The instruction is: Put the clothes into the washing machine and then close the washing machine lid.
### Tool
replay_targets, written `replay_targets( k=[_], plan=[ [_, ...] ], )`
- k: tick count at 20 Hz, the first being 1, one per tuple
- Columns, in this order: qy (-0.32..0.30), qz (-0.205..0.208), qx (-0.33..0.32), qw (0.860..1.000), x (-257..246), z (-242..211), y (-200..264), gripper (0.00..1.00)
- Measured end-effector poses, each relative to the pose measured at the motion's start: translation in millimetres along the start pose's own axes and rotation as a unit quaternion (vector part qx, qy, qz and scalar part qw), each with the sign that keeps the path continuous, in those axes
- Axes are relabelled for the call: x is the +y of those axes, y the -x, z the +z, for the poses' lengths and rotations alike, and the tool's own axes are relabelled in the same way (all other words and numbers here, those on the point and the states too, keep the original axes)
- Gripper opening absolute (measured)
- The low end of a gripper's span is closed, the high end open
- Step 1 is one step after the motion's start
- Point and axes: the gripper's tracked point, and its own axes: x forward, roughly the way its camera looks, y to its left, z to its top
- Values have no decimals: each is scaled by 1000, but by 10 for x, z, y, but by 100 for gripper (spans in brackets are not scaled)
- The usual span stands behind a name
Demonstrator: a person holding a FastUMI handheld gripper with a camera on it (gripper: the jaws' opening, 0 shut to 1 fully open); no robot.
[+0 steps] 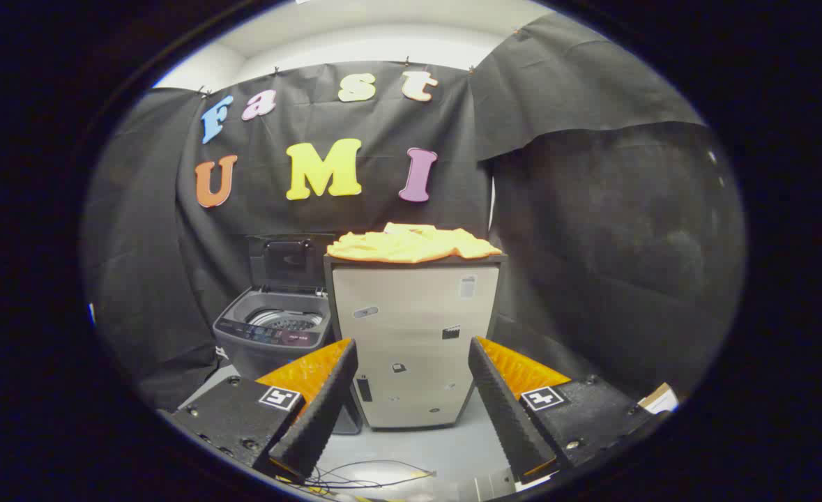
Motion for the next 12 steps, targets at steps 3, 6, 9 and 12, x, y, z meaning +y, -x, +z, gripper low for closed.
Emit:
replay_targets(
  k=[3, 6, 9, 12],
  plan=[
    [3, -4, -2, 1000, -7, 13, 5, 100],
    [3, -4, 2, 1000, -11, -5, 6, 100],
    [2, -4, 7, 1000, 7, -1, 9, 100],
    [0, -4, 9, 1000, -1, -12, 4, 100]
  ],
)
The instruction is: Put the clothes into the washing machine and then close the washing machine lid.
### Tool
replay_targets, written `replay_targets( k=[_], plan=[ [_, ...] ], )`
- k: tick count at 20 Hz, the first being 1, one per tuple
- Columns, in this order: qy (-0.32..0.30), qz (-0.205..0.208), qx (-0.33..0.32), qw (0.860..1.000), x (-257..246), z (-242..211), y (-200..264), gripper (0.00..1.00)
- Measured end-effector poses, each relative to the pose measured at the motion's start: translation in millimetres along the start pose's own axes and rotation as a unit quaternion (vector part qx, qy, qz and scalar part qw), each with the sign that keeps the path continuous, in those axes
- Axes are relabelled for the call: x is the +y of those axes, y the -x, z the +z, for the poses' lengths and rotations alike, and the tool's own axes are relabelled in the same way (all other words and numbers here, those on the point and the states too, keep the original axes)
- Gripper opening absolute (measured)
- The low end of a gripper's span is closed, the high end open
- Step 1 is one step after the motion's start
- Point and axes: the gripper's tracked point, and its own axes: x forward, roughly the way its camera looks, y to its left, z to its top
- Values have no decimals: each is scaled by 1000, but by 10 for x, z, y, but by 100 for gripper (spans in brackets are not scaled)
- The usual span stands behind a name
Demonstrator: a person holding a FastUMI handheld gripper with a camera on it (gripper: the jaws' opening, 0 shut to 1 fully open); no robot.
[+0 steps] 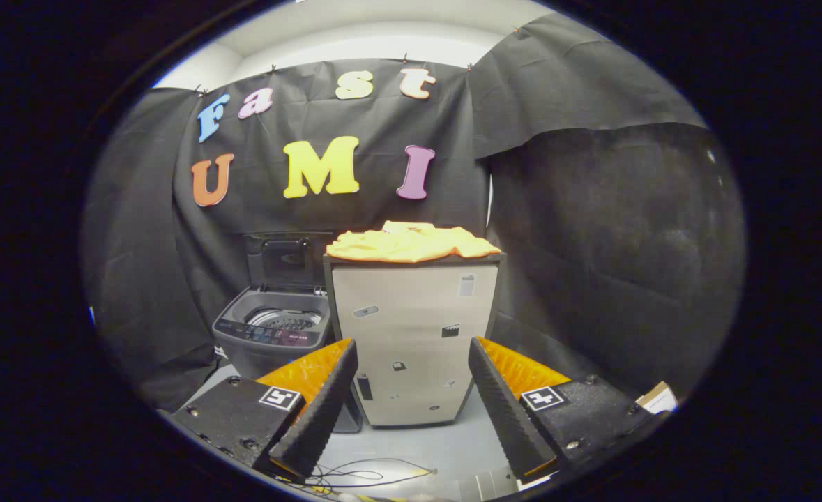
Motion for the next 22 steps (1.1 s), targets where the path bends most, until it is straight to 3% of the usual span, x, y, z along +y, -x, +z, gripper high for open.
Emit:
replay_targets(
  k=[8, 18, 22],
  plan=[
    [17, 5, 7, 1000, 42, 179, -67, 100],
    [30, 17, -16, 999, 166, 1236, -1051, 100],
    [1, 32, -5, 999, 171, 1653, -1611, 100]
  ],
)
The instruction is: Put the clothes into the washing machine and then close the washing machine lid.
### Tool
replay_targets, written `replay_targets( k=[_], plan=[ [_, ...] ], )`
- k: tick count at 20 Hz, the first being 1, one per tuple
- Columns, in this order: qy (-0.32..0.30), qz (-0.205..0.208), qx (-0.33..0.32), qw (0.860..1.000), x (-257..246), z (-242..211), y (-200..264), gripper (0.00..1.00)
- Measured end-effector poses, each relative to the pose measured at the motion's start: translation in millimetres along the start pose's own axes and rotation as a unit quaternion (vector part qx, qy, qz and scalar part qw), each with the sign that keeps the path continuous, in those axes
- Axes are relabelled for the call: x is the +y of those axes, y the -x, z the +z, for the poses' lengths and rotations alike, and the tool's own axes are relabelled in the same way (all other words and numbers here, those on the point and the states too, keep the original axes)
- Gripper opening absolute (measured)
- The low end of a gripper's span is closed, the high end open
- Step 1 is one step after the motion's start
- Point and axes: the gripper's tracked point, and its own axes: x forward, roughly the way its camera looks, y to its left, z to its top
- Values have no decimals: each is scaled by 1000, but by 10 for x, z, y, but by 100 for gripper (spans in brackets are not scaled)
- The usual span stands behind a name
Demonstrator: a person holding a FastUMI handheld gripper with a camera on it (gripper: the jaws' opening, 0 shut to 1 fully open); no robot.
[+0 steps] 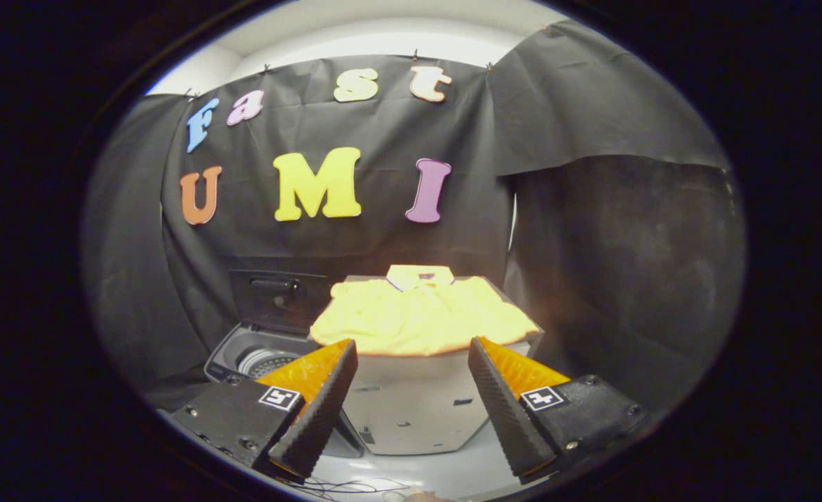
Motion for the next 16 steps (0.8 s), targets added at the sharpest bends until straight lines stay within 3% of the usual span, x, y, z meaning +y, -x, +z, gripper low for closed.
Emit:
replay_targets(
  k=[5, 11, 16],
  plan=[
    [-13, 1, 8, 1000, -124, 431, -737, 100],
    [-24, 7, 62, 998, -191, 655, -1603, 100],
    [-1, 18, 116, 993, -143, 546, -2229, 100]
  ],
)
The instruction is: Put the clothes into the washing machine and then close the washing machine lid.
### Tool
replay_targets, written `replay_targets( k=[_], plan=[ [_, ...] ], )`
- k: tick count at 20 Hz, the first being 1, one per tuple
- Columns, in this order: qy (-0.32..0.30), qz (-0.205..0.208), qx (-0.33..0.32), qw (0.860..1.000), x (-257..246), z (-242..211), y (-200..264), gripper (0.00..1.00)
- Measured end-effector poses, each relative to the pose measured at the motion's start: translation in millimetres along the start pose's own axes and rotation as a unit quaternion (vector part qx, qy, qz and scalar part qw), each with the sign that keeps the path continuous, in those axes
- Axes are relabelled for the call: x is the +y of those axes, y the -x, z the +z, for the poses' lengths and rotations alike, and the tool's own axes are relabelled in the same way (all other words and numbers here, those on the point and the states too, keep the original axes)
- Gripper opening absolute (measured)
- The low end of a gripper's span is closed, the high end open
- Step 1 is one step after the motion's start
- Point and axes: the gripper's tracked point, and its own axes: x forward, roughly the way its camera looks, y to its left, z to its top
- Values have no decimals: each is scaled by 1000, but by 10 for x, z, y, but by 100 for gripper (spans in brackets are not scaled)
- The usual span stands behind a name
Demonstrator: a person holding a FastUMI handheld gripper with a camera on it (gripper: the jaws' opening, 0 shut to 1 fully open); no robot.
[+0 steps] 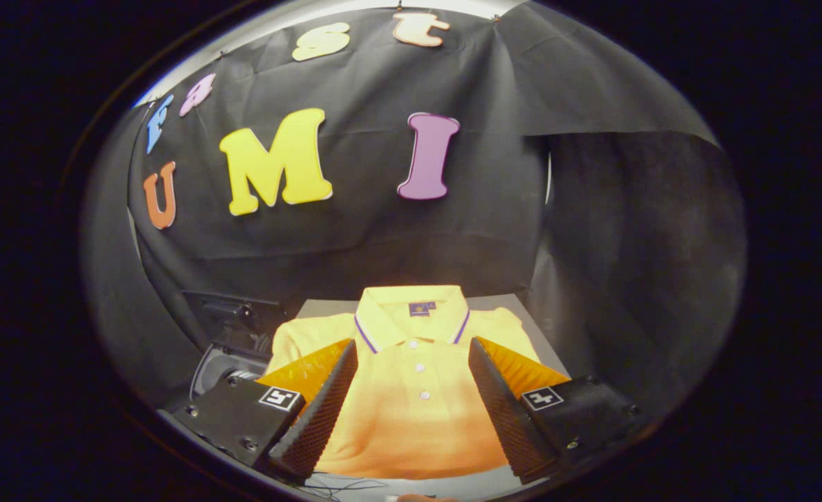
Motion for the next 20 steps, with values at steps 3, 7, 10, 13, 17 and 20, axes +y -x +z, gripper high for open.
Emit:
replay_targets(
  k=[3, 7, 10, 13, 17, 20],
  plan=[
    [6, 3, 42, 999, 12, -80, -313, 100],
    [9, -9, 105, 994, -55, -305, -561, 100],
    [9, -8, 146, 989, -88, -506, -669, 100],
    [62, -9, 172, 983, -78, -578, -695, 100],
    [41, -34, 192, 980, -48, -569, -660, 99],
    [18, -34, 202, 979, -42, -574, -649, 98]
  ],
)
